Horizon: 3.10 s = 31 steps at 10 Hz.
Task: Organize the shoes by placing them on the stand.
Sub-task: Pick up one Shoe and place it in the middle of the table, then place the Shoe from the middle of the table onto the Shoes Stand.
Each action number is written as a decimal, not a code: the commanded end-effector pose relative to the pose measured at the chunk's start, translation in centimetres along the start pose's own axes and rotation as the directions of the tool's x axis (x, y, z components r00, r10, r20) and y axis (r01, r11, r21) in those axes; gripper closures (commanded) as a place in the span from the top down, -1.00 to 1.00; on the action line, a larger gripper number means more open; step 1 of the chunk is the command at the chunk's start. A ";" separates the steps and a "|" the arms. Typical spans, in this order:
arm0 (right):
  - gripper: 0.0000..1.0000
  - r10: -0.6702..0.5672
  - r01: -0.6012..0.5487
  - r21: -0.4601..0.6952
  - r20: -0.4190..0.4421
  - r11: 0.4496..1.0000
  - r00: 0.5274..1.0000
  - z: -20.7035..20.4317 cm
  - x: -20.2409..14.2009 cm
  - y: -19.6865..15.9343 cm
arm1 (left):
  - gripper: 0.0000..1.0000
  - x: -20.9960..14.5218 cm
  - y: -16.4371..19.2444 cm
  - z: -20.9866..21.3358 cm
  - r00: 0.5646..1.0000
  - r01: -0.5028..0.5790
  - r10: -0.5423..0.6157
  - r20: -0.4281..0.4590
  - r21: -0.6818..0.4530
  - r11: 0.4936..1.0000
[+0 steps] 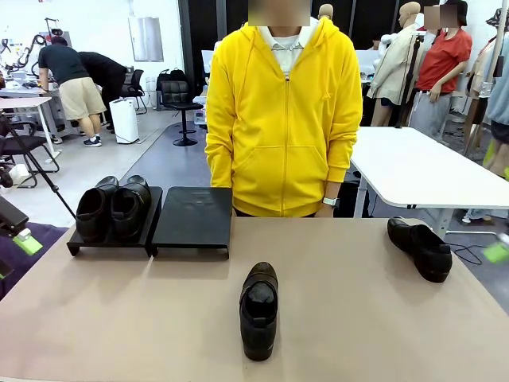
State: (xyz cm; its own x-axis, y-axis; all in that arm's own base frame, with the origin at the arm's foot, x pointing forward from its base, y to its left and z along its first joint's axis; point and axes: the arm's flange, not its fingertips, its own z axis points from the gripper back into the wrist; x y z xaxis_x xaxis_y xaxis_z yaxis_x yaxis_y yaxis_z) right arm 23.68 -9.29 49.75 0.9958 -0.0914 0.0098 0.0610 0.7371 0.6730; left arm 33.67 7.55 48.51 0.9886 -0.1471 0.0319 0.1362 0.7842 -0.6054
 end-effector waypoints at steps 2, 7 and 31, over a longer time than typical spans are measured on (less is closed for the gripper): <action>1.00 -0.038 0.038 0.010 0.038 0.999 0.999 -0.5 1.4 -3.0 | 1.00 0.0 -0.1 0.1 1.000 -0.012 0.012 -0.002 -0.004 1.000; 1.00 -0.046 0.046 0.007 0.004 0.999 0.999 0.6 -0.5 -1.9 | 1.00 0.0 -0.1 0.1 1.000 -0.012 0.012 -0.002 -0.004 1.000; 1.00 -0.046 0.046 0.007 0.004 0.999 0.999 0.6 -0.5 -1.9 | 1.00 13.8 -34.4 -37.0 0.993 -0.109 0.076 0.095 0.418 0.902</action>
State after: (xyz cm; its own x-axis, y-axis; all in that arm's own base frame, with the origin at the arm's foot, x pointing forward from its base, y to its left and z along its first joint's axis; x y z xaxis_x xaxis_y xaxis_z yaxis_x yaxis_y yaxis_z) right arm 23.15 -11.00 48.64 0.9904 -0.1354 -0.0286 0.1201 0.7385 0.6635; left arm 40.72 -43.75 41.89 0.9969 -0.0782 -0.0063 0.0747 0.9709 -0.2275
